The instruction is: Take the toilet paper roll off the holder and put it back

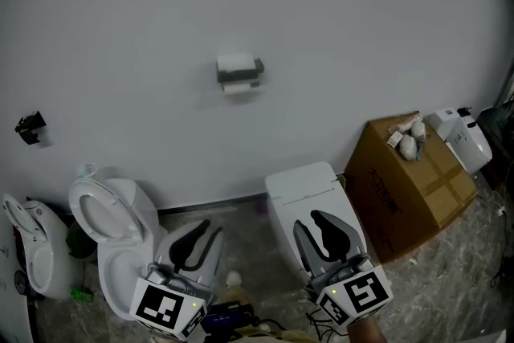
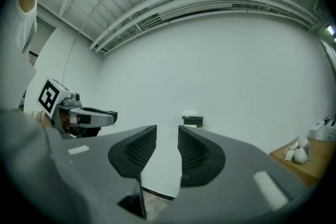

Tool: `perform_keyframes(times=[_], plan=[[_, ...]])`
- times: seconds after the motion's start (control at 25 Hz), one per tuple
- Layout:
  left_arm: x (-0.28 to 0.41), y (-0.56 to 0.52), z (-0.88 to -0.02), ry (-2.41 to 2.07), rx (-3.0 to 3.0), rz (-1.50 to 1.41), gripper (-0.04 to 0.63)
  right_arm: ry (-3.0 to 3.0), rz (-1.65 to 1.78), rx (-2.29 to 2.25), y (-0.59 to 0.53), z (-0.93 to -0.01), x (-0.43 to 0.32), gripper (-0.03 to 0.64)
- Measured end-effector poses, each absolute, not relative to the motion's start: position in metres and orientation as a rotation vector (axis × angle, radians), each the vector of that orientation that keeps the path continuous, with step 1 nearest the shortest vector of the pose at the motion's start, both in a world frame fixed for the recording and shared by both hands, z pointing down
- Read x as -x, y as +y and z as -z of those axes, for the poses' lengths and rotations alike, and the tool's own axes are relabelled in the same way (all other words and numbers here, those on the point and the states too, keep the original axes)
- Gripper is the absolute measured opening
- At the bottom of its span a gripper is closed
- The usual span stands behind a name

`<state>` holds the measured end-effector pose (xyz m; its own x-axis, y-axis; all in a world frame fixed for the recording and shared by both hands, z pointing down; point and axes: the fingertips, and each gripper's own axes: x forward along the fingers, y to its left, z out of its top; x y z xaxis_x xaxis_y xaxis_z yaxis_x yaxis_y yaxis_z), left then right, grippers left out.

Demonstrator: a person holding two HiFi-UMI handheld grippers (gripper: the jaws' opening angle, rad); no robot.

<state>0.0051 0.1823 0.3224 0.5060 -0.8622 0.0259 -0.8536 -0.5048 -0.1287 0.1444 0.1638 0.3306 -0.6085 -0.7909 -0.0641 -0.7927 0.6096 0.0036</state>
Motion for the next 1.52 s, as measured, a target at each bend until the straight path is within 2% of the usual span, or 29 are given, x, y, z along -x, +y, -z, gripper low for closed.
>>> perform_keyframes(times=[1.52], plan=[[0.111,-0.123,-0.330,1.351,2.822,0.192,0.080,2.742,-0.001,1.564,-0.129,-0.332,-0.024,0.114]])
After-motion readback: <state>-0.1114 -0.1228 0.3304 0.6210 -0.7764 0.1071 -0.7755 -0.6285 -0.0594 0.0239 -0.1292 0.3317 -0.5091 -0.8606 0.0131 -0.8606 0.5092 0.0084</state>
